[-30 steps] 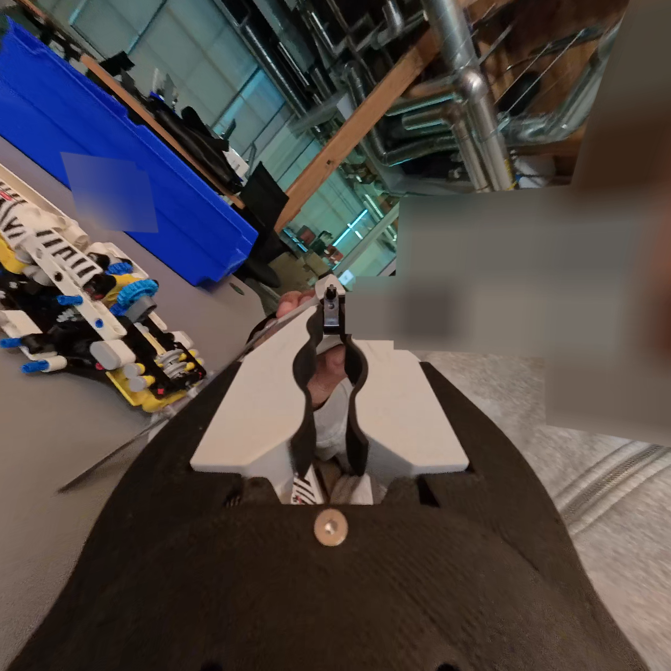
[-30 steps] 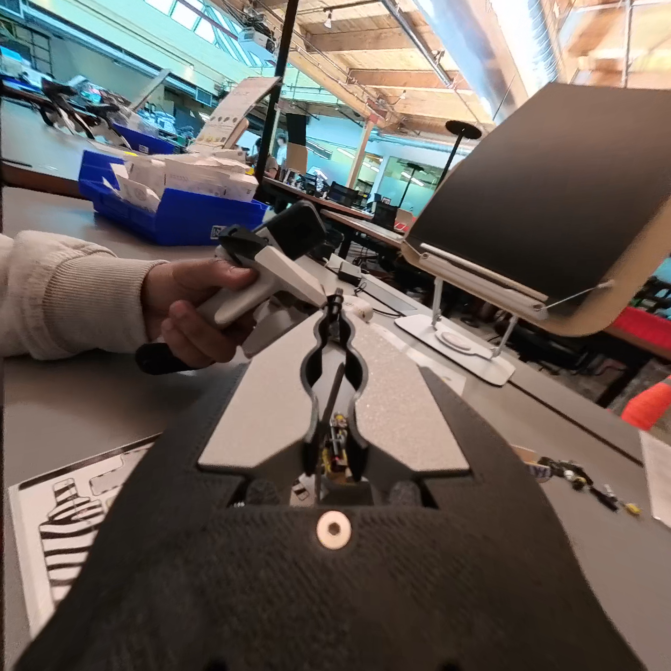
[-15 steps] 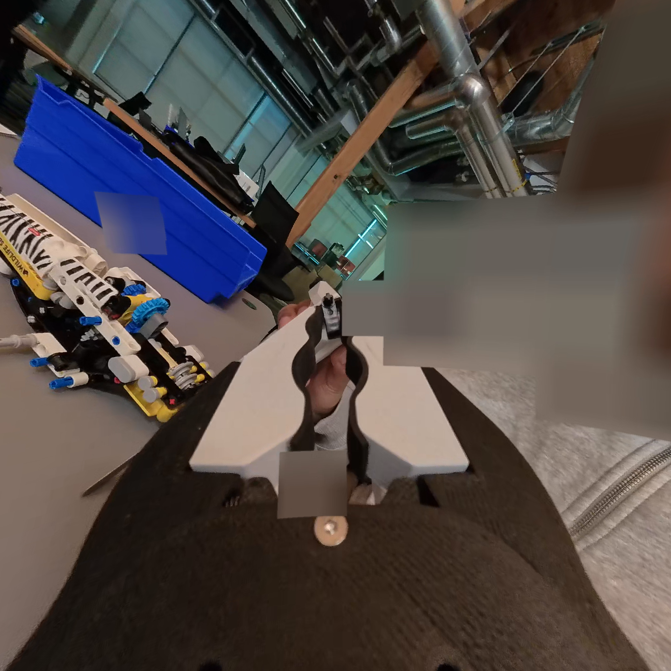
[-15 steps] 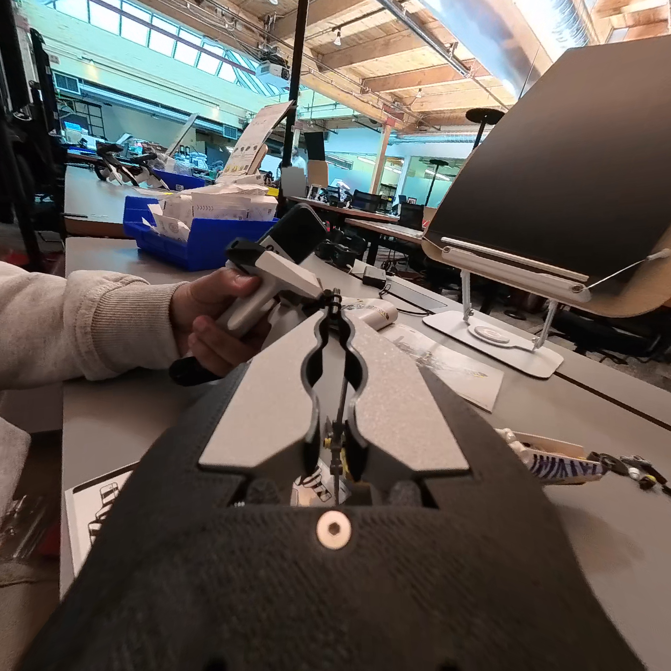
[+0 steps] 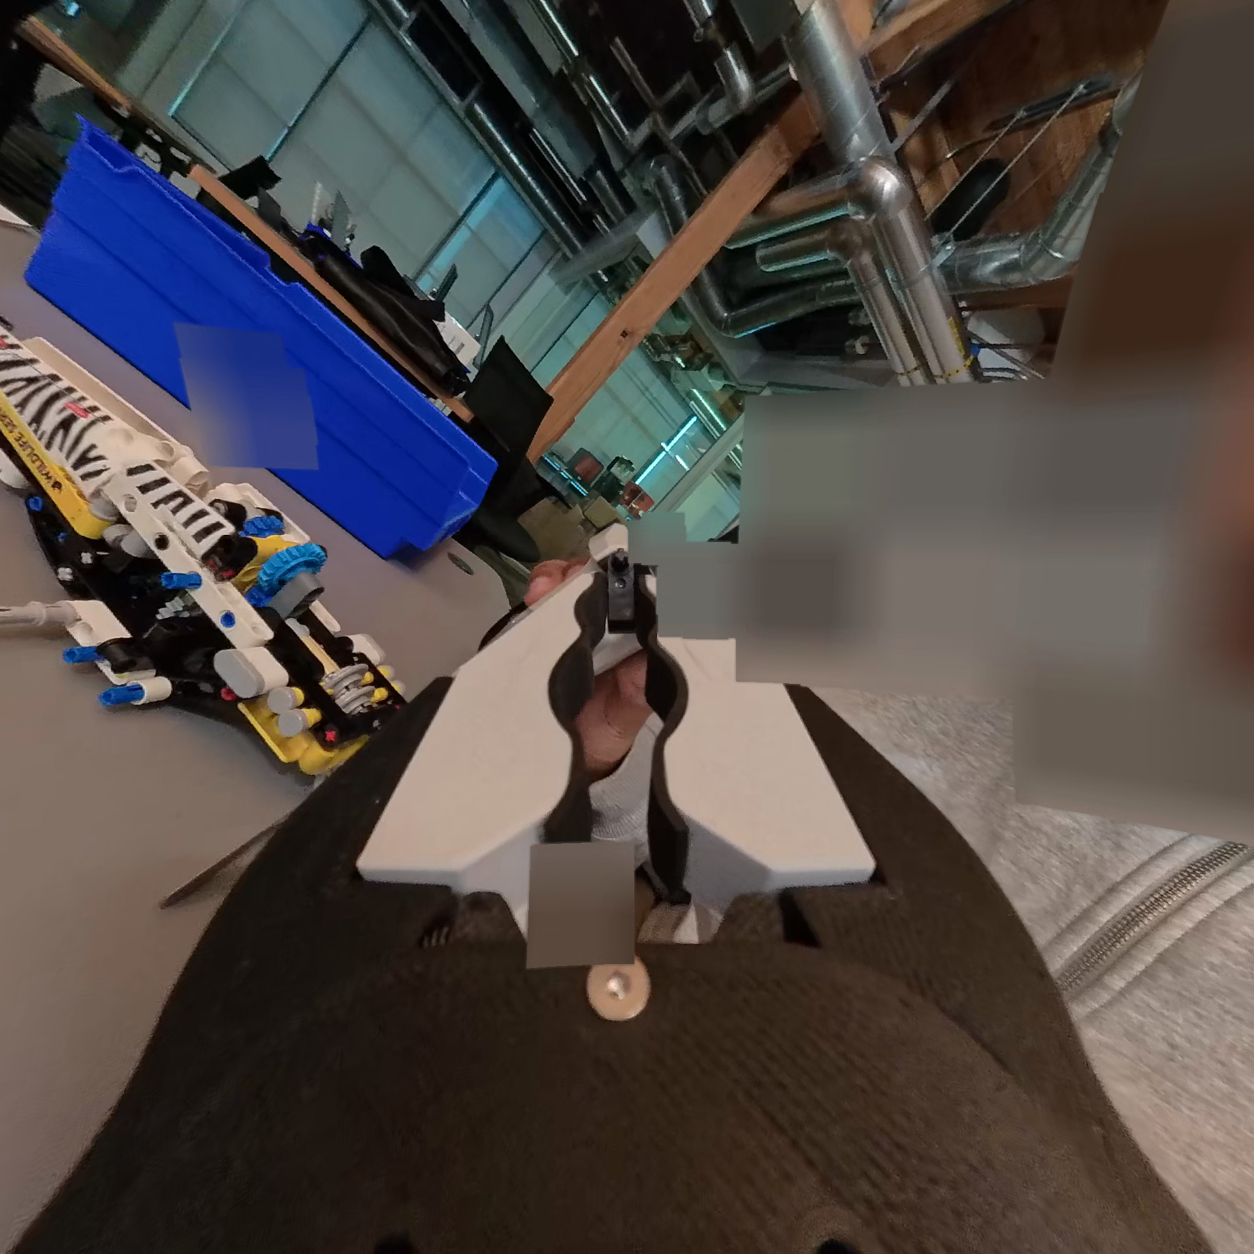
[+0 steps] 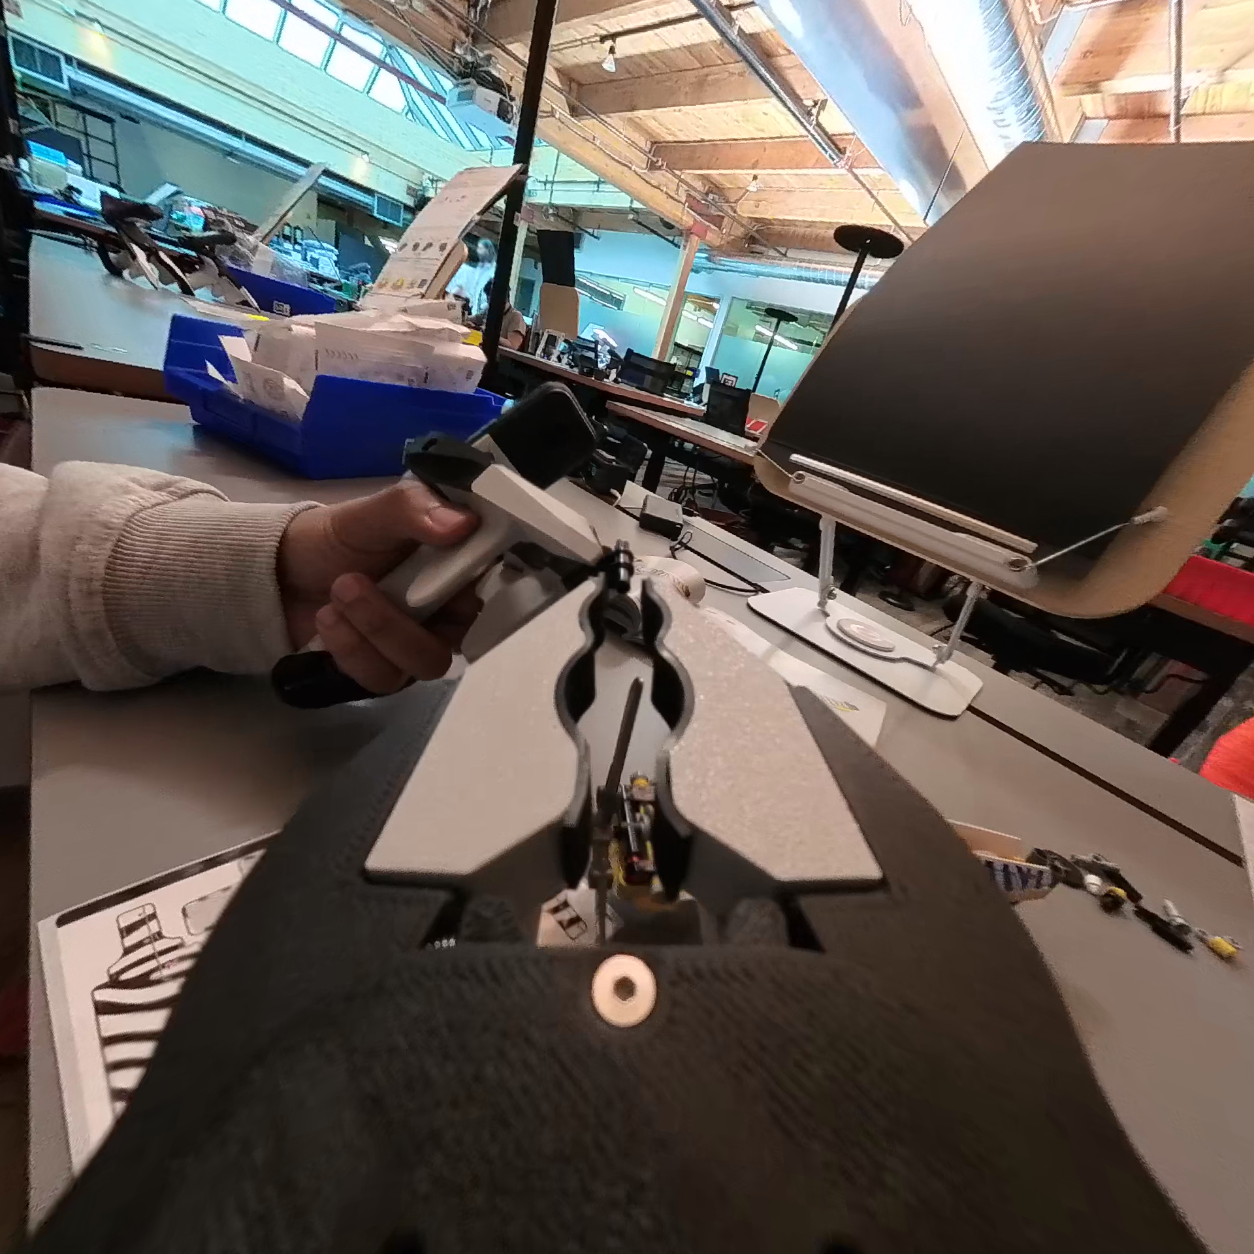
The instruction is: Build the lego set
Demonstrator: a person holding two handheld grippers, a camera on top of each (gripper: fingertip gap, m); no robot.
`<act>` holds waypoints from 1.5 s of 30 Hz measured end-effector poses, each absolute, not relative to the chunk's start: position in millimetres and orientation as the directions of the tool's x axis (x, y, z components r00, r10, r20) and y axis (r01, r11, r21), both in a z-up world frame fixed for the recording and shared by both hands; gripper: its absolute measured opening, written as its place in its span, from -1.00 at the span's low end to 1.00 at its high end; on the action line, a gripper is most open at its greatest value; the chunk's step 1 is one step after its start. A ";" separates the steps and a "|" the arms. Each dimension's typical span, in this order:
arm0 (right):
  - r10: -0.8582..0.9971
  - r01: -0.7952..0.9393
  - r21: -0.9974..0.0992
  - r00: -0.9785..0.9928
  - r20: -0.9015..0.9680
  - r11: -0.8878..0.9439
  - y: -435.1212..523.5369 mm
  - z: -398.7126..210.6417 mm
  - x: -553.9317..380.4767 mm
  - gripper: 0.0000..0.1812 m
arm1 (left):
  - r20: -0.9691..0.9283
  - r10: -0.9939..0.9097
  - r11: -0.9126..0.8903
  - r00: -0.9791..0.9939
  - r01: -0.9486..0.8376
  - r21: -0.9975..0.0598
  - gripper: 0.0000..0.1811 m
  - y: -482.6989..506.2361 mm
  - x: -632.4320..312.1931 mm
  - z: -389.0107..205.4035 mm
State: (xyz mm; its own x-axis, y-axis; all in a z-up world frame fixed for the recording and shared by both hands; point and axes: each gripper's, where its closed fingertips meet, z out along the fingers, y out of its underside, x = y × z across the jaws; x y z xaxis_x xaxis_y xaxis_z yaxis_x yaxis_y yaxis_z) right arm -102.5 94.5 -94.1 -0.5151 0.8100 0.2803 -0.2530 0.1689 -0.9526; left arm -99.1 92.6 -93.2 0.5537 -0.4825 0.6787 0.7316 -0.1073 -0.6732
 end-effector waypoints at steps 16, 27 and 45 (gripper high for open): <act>0.804 -0.297 -0.897 -0.410 0.430 0.327 92.2 -95.7 -104.1 -0.96 | 0.723 -0.484 -0.149 0.494 0.767 -0.624 -0.95 93.6 -98.2 -98.4; 0.800 -0.299 -0.897 -0.418 0.430 0.326 91.2 -96.4 -104.5 -0.97 | 0.727 -0.481 -0.161 0.490 0.766 -0.623 -0.96 92.2 -99.2 -100.0; 0.776 -0.302 -0.906 -0.477 0.413 0.297 88.6 -99.7 -103.0 -0.91 | 0.738 -0.475 -0.213 0.480 0.751 -0.626 -0.96 89.2 -97.6 -105.4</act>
State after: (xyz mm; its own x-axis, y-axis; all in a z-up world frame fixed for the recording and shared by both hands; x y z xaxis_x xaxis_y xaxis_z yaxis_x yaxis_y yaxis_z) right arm -103.0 88.6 -99.7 -0.4771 0.7757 0.4131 -0.3021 0.2966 -0.9060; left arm -97.6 89.2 -105.4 0.4799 -0.4750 0.7376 0.7505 -0.2132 -0.6255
